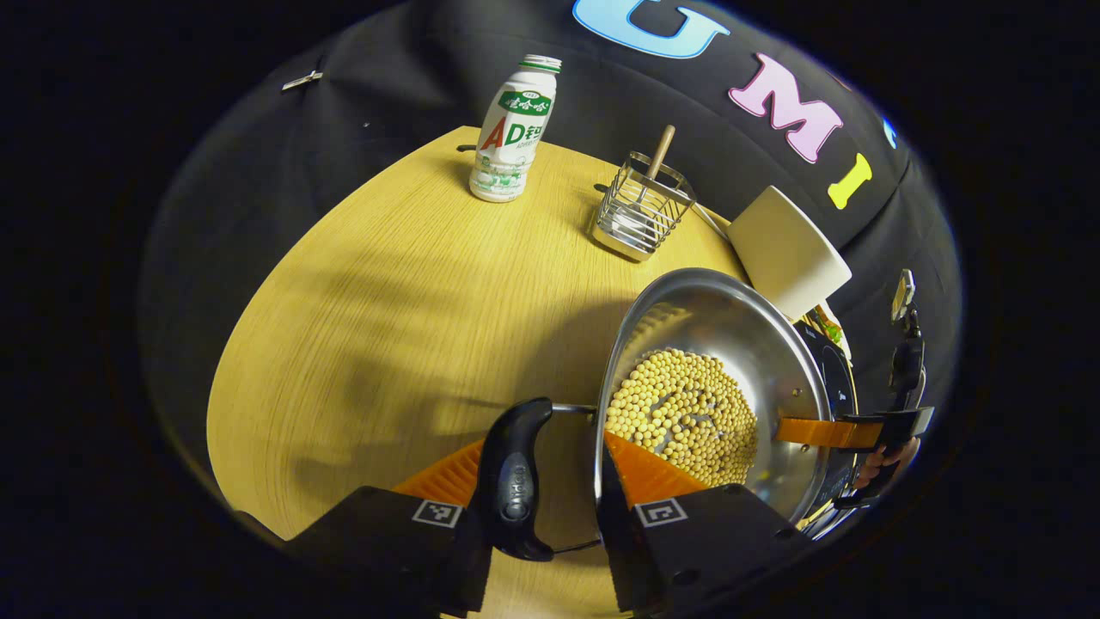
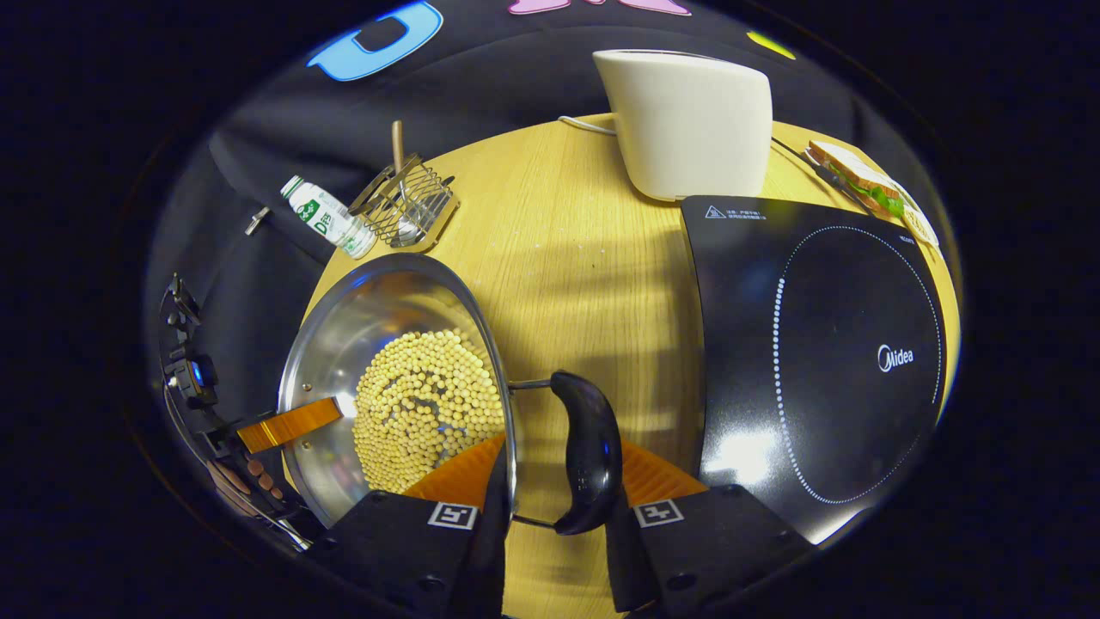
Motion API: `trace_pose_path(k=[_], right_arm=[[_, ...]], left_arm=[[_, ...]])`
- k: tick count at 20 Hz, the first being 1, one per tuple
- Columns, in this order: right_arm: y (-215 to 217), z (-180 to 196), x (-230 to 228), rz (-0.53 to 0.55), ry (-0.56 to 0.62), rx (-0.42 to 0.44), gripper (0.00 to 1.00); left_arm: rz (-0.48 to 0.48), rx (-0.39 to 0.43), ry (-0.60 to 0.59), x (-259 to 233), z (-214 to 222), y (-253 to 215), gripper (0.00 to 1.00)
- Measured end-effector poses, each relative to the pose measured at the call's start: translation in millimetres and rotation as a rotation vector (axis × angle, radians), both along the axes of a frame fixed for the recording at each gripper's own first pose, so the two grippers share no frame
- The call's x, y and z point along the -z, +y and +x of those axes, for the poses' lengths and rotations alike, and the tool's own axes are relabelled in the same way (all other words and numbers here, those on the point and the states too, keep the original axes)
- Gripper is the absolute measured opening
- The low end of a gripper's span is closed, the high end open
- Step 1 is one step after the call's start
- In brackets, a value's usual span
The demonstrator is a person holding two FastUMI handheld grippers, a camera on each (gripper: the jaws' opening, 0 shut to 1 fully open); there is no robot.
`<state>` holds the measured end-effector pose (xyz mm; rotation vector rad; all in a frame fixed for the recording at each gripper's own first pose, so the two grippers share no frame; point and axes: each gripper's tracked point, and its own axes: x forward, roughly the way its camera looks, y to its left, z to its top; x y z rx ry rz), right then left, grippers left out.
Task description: First push the handle of the pot to place it horizontally, then grasp the pot with both hands and set it on the induction cooktop.
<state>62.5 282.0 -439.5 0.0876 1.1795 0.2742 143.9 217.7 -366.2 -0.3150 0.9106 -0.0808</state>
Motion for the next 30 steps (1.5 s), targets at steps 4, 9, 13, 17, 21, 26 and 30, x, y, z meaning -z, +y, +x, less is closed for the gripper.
trace_pose_path(k=[4, 9, 13, 17, 21, 26, 30], right_arm=[[6, -10, -21, 0.006, -0.036, -0.038, 0.51], [-7, -11, -52, 0.03, -0.07, -0.031, 0.51], [-40, -13, -75, 0.038, -0.081, 0.015, 0.51], [-82, -14, -89, 0.036, -0.085, 0.064, 0.51], [-131, -11, -100, 0.031, -0.093, 0.128, 0.46], [-192, -1, -113, 0.023, -0.102, 0.199, 0.51], [-233, 9, -117, 0.012, -0.107, 0.233, 0.51]], left_arm=[[0.001, -0.023, -0.01, -14, -17, 1, 0.57], [0.026, -0.007, -0.056, -48, -17, -14, 0.58], [0.042, 0.036, -0.072, -67, -13, -47, 0.58], [0.039, 0.079, -0.065, -74, -9, -89, 0.58], [0.036, 0.139, -0.057, -80, 0, -139, 0.58], [0.037, 0.205, -0.054, -84, 17, -201, 0.58], [0.014, 0.228, -0.03, -78, 26, -246, 0.58]])
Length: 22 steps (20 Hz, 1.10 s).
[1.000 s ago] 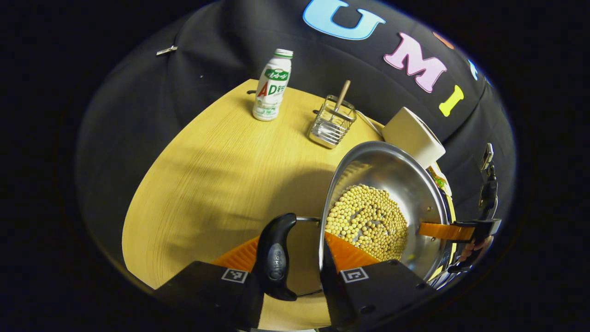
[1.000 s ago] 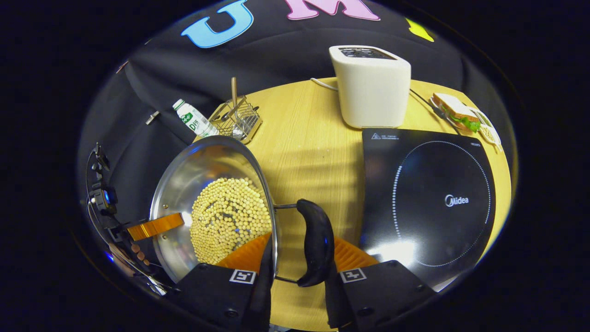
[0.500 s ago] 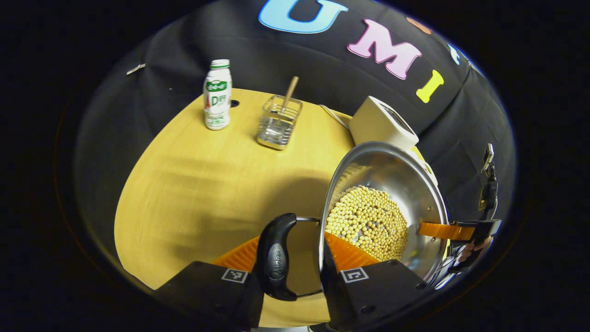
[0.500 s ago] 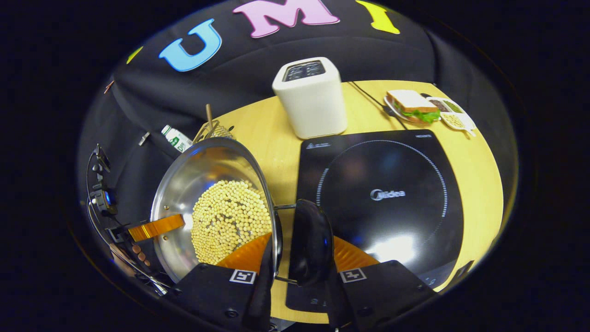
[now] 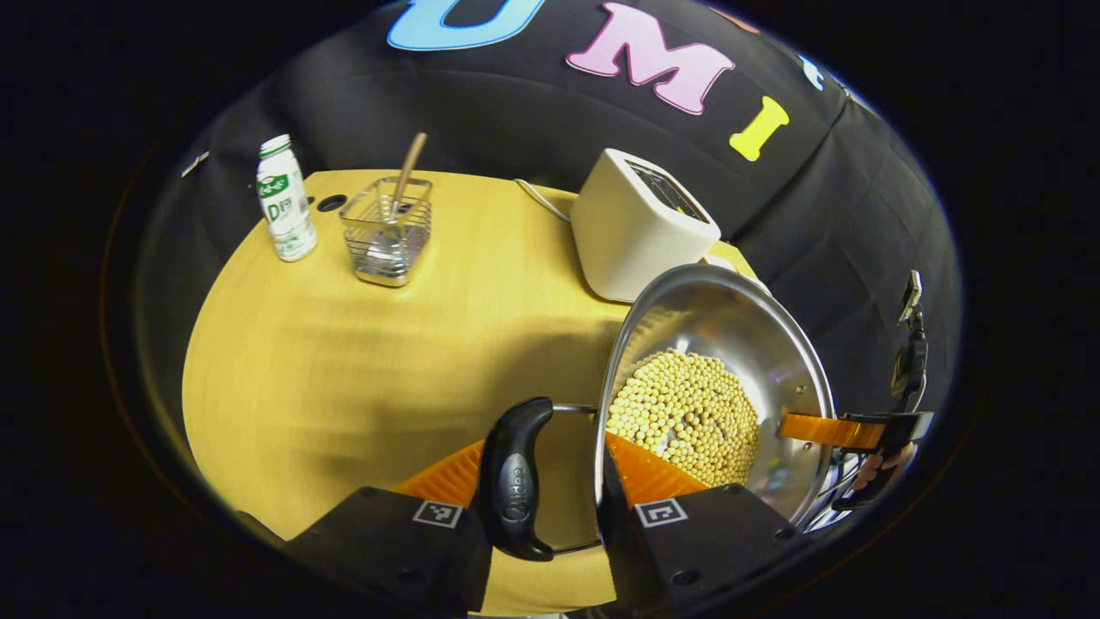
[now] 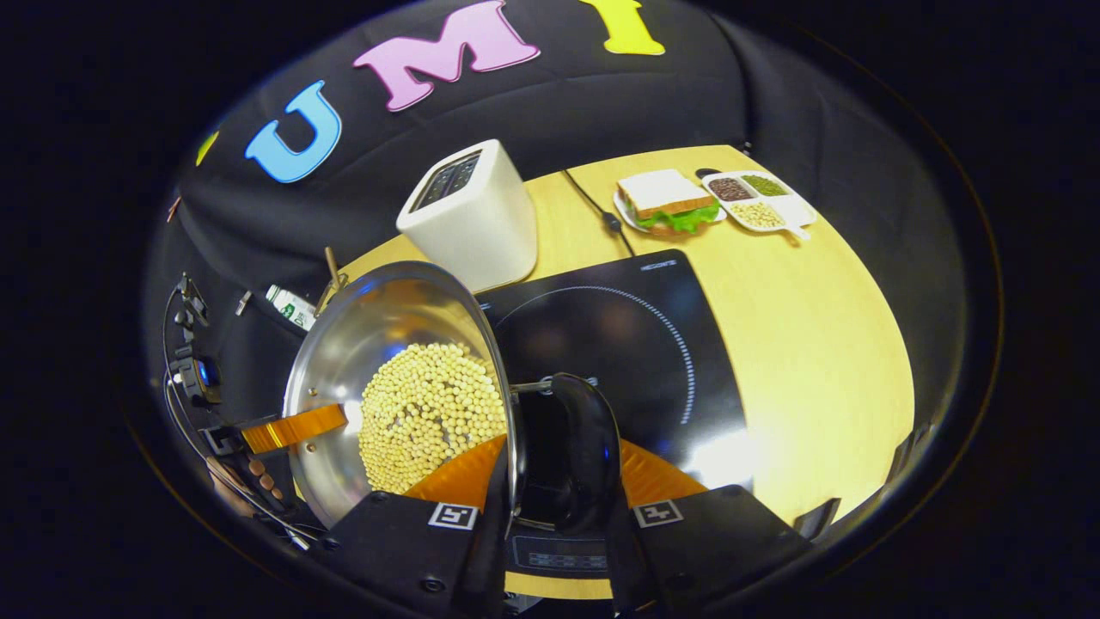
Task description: First push the handle of the pot to place it horizontally, then grasp the pot with both hands and set it on the induction cooktop.
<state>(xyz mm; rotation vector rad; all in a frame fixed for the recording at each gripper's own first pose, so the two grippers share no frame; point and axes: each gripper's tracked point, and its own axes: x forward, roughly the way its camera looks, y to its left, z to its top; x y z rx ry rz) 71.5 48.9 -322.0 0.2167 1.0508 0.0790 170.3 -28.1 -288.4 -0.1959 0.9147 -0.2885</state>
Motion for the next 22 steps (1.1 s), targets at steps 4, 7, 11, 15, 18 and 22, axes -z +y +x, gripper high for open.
trace_pose_path(k=[4, 7, 11, 15, 18, 22], right_arm=[[-37, 9, 2, -0.008, 0.008, 0.021, 0.46], [-60, 17, 4, -0.01, 0.012, 0.032, 0.51], [-82, 33, 13, 0.0, 0.024, 0.045, 0.46], [-92, 46, 21, 0.006, 0.035, 0.038, 0.46], [-95, 54, 28, 0.011, 0.047, 0.031, 0.5], [-100, 62, 33, 0.012, 0.057, 0.023, 0.46]], left_arm=[[-0.013, 0.014, 0.03, 9, 4, -39, 0.58], [-0.01, 0.028, 0.03, 12, 13, -63, 0.58], [-0.002, 0.021, 0.037, 19, 25, -84, 0.58], [0.002, 0.001, 0.051, 24, 34, -93, 0.58], [0.005, -0.012, 0.062, 27, 38, -95, 0.58], [0.003, -0.02, 0.069, 30, 41, -99, 0.58]])
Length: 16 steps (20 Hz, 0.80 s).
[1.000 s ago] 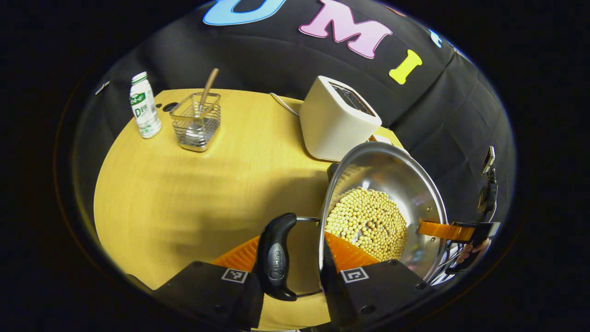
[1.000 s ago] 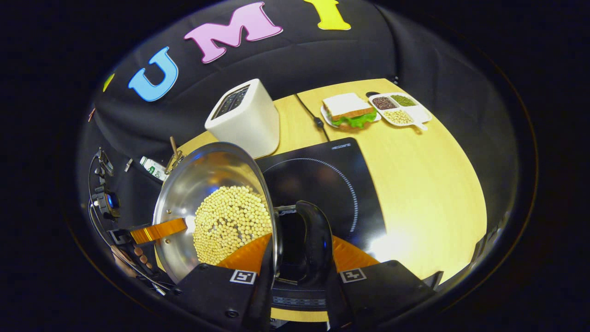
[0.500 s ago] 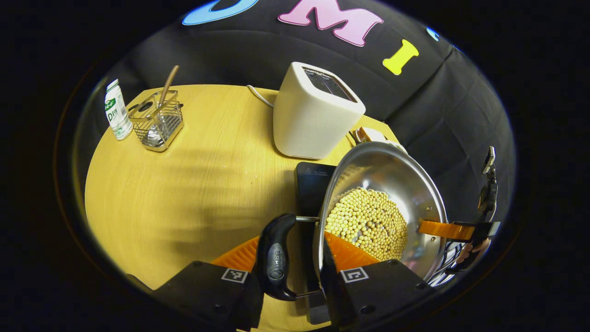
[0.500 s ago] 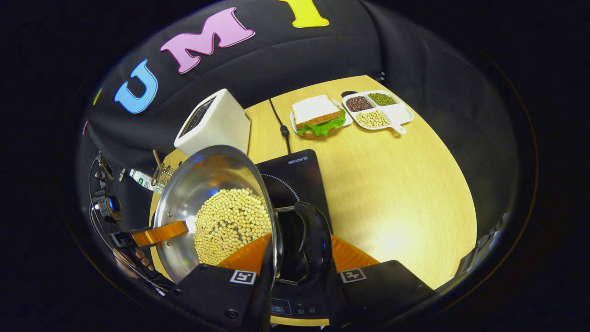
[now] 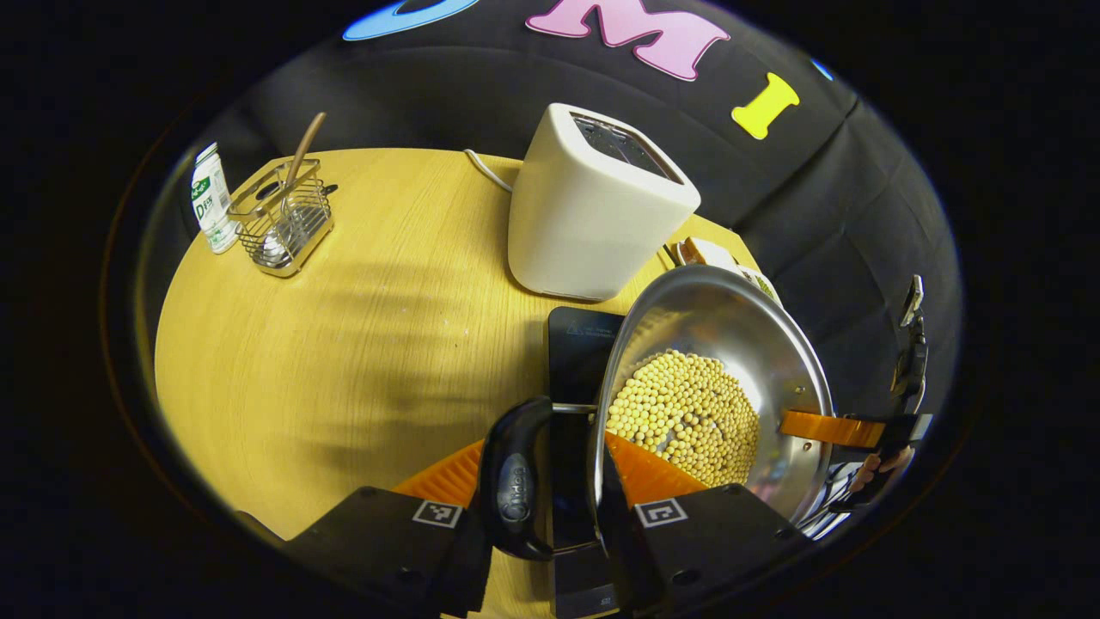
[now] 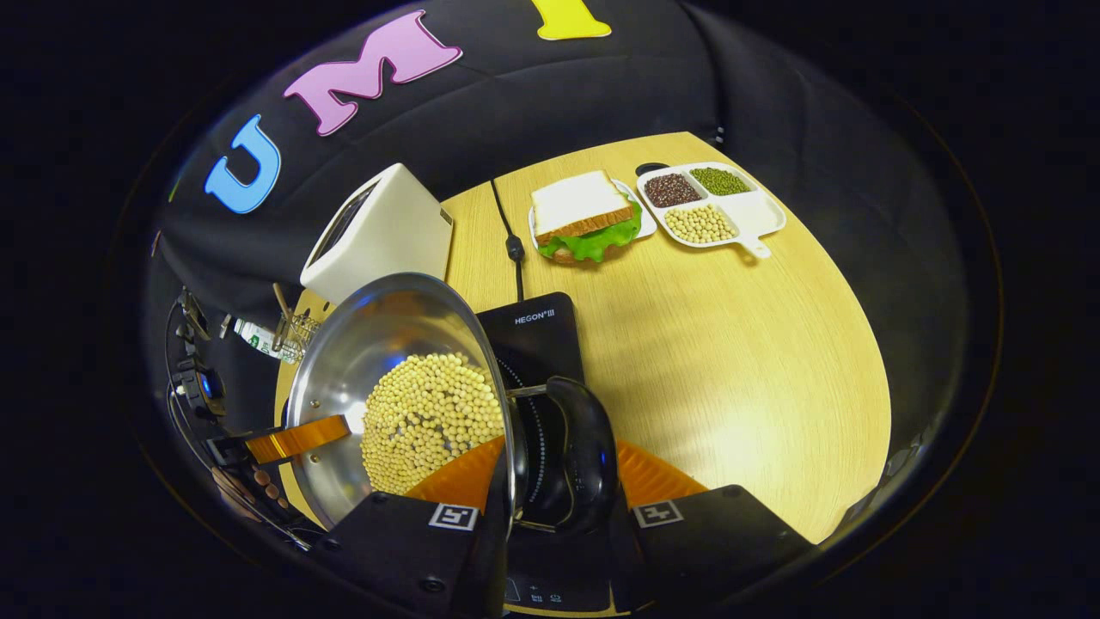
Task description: First push the handle of the pot to place it horizontally, then grasp the pot with both hands and set it on the induction cooktop.
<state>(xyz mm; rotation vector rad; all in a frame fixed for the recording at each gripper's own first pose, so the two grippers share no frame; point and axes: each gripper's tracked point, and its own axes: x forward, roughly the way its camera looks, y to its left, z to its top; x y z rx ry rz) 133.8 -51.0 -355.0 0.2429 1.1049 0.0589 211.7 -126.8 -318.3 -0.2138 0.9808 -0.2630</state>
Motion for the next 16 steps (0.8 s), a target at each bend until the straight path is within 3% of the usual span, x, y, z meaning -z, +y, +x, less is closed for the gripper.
trace_pose_path(k=[1, 16], right_arm=[[0.0, 0.5, 2.2, 0.005, 0.002, 0.003, 0.5], [-1.1, 4.5, 0.4, -0.007, -0.023, 0.008, 0.56]], left_arm=[[0.006, 0.006, -0.003, 0.6, 2.3, -0.7, 0.58], [0.024, -0.014, 0.0, 0.4, 7.0, -0.2, 0.61]])
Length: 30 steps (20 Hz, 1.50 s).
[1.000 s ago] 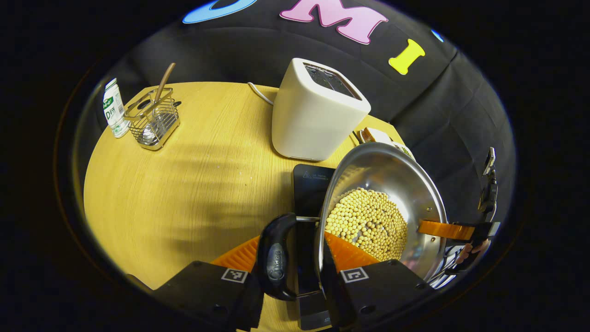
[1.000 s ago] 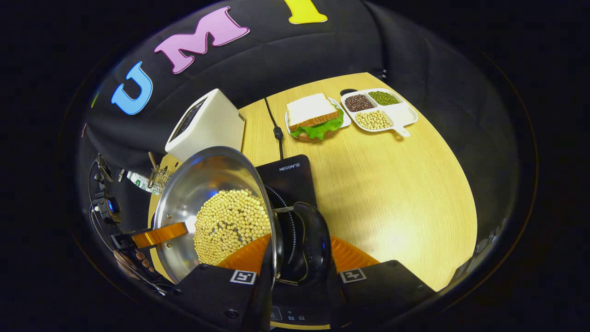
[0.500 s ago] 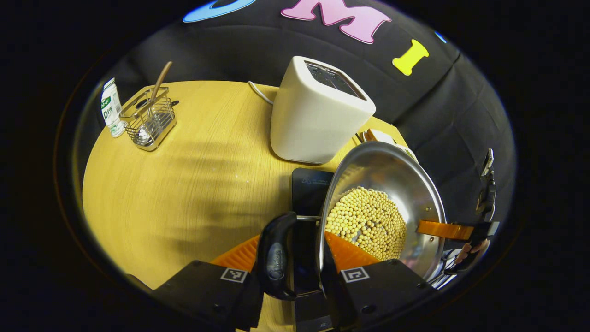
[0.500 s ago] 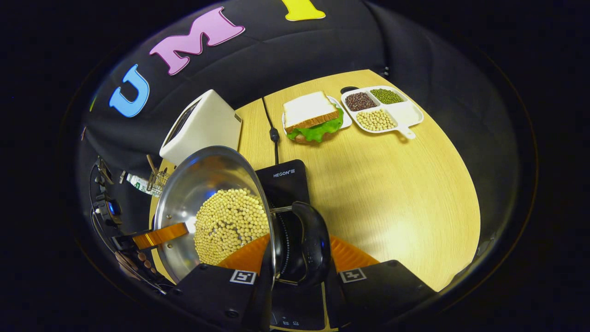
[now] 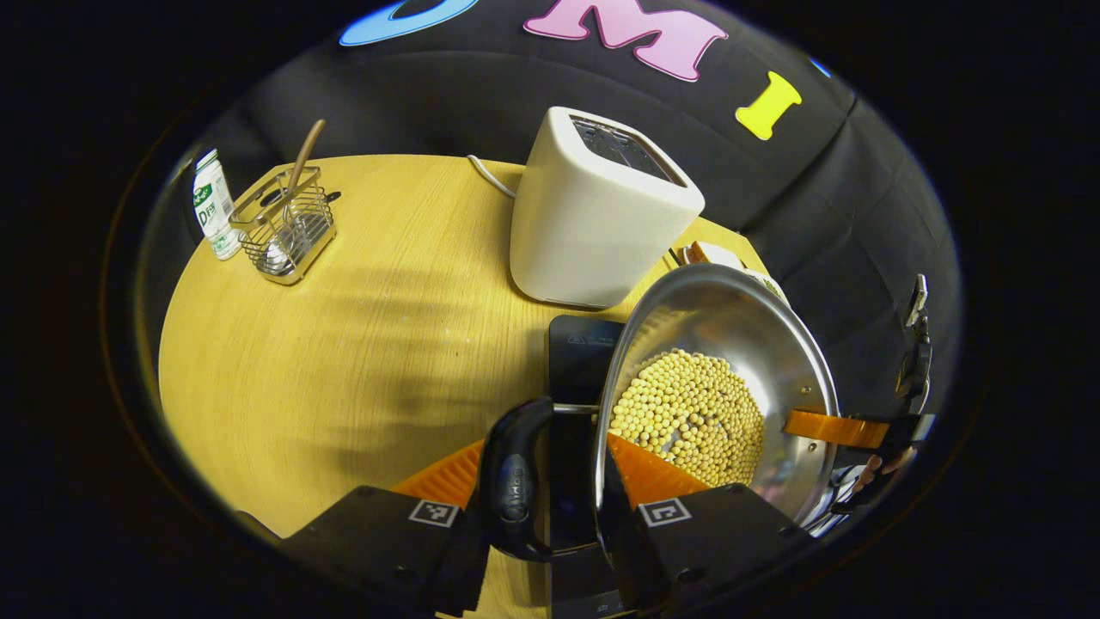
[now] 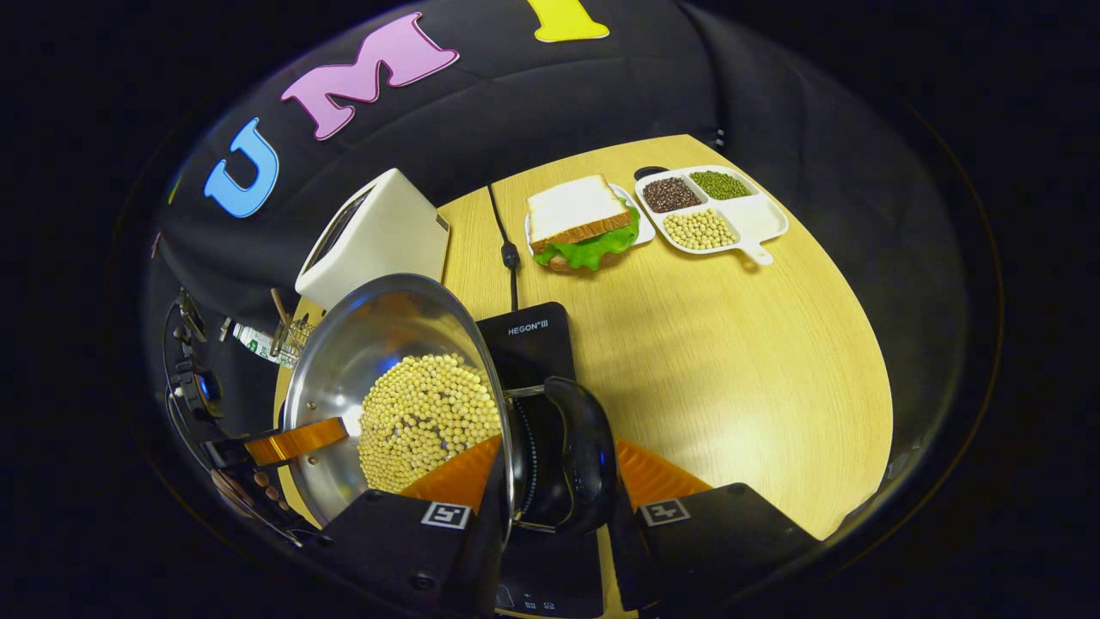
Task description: First push the handle of the pot to place it horizontally, then grasp the pot with both hands and set it on the induction cooktop.
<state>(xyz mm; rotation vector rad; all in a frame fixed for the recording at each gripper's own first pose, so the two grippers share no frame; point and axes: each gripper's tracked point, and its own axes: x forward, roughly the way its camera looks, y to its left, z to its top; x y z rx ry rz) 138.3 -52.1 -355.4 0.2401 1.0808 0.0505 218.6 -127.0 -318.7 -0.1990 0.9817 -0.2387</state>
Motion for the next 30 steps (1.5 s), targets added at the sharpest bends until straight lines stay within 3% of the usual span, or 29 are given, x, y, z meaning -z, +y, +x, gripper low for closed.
trace_pose_path(k=[3, 6, 8, 9, 10, 11, 12, 17, 23, 30], right_arm=[[-2, 3, -2, -0.035, -0.018, -0.015, 0.59], [-3, 3, -4, -0.072, -0.037, -0.027, 0.69], [-3, 4, -6, -0.077, -0.043, -0.026, 0.7], [-2, 3, -8, -0.077, -0.048, -0.024, 0.73], [-2, 3, -10, -0.082, -0.056, -0.021, 0.86], [-2, 2, -16, -0.083, -0.064, -0.02, 0.89], [-3, 2, -20, -0.087, -0.074, -0.021, 0.99], [-11, 11, -75, -0.156, -0.208, -0.038, 0.99], [-15, 21, -198, -0.223, -0.526, -0.033, 0.99], [-13, -10, -305, -0.257, -0.799, -0.017, 0.98]], left_arm=[[0.061, 0.025, -0.008, 0, 2, 4, 0.66], [0.116, 0.045, -0.027, -4, 3, 8, 0.72], [0.127, 0.031, -0.037, -8, 4, 9, 0.84], [0.126, 0.026, -0.044, -10, 4, 9, 0.96], [0.134, 0.023, -0.046, -12, 3, 10, 0.98], [0.149, 0.018, -0.052, -16, 2, 15, 0.96], [0.161, 0.009, -0.066, -24, -1, 19, 0.96], [0.178, -0.028, -0.229, -88, -13, 26, 0.96], [0.182, -0.136, -0.51, -195, -43, 43, 0.96], [0.208, -0.188, -0.725, -291, -91, 61, 0.95]])
